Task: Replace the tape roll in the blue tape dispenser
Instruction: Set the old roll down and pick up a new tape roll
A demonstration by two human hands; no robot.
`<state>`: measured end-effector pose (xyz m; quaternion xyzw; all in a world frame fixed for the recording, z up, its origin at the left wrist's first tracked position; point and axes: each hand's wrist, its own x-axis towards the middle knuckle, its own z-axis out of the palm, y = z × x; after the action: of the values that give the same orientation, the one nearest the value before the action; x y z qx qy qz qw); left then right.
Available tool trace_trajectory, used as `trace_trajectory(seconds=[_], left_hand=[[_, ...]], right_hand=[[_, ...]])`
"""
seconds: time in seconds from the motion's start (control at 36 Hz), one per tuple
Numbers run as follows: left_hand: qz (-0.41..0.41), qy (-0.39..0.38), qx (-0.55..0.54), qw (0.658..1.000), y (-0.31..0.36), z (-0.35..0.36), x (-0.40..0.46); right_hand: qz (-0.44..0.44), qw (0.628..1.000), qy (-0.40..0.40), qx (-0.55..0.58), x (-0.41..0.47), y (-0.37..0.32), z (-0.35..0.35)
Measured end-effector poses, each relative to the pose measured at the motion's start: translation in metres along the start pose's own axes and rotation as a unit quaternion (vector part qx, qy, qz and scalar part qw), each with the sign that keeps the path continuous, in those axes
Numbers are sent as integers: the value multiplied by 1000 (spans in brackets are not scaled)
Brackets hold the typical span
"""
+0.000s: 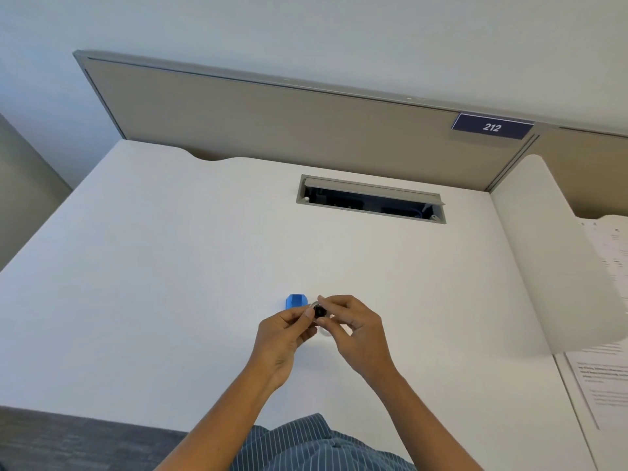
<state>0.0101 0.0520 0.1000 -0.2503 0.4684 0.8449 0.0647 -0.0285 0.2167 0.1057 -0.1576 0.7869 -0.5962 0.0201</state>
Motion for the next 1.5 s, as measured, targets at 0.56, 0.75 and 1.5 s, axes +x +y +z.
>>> trace_trajectory(seconds=[0.56,0.75,1.5], left_hand=[[-3,-19,-3,1000,-6,31,0],[-15,-7,-1,1000,-15,39,3],[102,101,403,904,-7,37,120]], right_hand=[[-11,999,36,-26,-5,3,-15],[29,999,38,-18,-6,7,-22],[159,975,141,60,-4,43,-46]])
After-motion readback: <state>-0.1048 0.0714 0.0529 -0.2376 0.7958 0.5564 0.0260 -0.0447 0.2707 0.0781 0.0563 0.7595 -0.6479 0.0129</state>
